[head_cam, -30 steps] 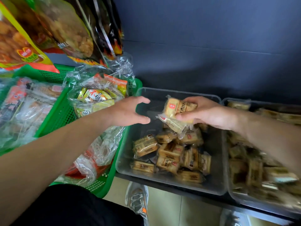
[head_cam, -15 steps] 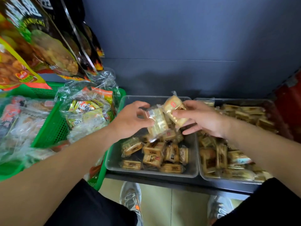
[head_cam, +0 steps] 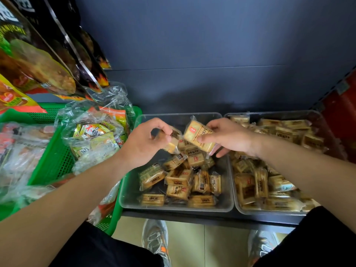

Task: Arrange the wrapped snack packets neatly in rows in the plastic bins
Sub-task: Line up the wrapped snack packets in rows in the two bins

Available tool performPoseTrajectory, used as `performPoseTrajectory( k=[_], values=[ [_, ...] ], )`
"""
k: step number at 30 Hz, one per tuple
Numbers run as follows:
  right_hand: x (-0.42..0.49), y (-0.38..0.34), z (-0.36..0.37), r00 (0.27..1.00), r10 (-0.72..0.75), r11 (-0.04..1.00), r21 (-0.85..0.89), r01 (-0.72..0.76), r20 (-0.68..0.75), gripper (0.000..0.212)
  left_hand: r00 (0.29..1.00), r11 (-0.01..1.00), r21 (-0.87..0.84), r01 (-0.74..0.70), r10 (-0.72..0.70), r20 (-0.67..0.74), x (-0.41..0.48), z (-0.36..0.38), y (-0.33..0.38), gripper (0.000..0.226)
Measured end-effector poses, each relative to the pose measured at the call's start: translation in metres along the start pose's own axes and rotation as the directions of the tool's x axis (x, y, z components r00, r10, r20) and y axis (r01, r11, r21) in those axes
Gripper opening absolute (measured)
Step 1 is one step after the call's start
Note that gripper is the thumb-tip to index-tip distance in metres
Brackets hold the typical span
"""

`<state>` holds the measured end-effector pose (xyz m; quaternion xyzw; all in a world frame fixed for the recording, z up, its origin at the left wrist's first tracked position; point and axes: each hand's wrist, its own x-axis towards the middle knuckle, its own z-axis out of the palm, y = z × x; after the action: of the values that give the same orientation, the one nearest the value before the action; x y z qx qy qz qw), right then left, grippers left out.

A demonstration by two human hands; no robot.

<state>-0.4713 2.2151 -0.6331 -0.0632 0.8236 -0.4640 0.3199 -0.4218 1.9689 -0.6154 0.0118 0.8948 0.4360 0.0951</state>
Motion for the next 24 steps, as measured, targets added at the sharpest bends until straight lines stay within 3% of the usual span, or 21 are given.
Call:
performPoseTrajectory(
  k=[9,16,19,24],
  values=[
    [0.007,0.004,0.000,0.998,0.000,0.996,0.091,-0.006,0.063,0.023,0.994,0.991,0.087,0.105,-0.102,-0.032,-0.002,-0.011,-0.013,0.043],
    [0.007,0.007,0.000,0.968,-0.010,0.951,0.303,-0.069,0.250,0.027,0.977,0.969,-0.131,0.211,-0.213,-0.003,-0.002,-0.024,-0.023,0.065],
    [0.010,0.008,0.003,0.954,0.014,0.925,0.359,-0.126,0.299,0.027,0.969,0.953,-0.183,0.243,-0.247,0.003,-0.004,-0.031,-0.032,0.063],
    [0.016,0.006,0.011,0.966,0.042,0.949,0.292,-0.118,0.254,0.024,0.967,0.950,-0.195,0.245,-0.253,-0.019,-0.004,-0.041,-0.044,0.050]
  ],
)
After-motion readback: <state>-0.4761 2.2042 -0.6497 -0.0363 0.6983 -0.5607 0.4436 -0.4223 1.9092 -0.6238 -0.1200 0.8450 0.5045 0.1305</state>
